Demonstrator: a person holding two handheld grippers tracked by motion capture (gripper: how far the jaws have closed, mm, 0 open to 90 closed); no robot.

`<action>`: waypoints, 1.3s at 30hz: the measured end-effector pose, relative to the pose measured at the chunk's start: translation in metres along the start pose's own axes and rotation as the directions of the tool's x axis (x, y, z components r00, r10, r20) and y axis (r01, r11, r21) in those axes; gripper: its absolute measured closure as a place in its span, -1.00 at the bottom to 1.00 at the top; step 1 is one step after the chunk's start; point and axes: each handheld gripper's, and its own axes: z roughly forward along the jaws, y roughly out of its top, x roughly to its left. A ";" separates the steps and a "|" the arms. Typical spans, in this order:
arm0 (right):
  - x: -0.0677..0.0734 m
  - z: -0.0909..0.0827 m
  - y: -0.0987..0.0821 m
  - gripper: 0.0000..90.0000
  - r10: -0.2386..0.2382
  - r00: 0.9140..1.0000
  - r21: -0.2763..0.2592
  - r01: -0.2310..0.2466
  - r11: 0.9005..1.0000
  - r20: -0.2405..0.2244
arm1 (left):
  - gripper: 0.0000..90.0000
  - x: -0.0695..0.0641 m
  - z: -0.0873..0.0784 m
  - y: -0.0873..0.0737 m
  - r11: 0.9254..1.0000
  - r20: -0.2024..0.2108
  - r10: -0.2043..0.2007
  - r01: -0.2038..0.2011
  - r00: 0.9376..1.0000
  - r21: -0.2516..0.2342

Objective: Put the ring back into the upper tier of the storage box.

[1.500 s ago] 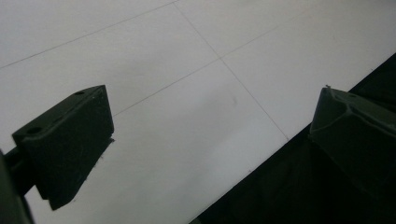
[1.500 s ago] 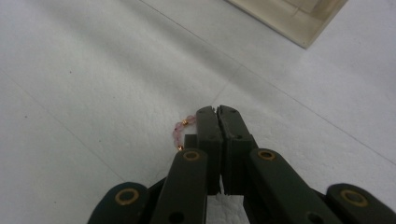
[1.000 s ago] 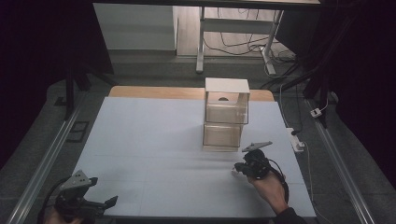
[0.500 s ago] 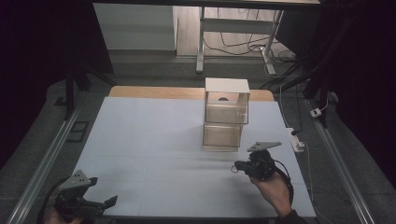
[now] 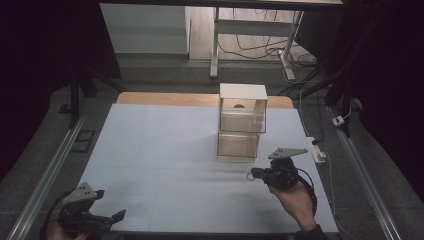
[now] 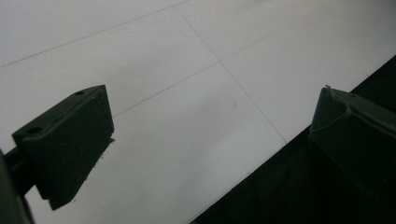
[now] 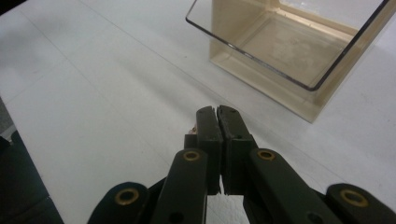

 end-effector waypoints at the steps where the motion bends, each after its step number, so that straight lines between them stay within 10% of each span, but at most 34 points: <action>1: 0.000 -0.001 0.001 0.94 0.000 1.000 0.000 0.000 1.000 -0.001 | -1.00 0.000 0.000 0.000 1.000 0.000 0.000 0.000 1.000 -0.001; 39: 0.010 -0.036 0.048 0.94 -0.019 0.995 -0.096 0.010 0.995 -0.095 | -1.00 0.002 -0.002 0.001 0.999 0.022 -0.003 0.004 1.000 -0.041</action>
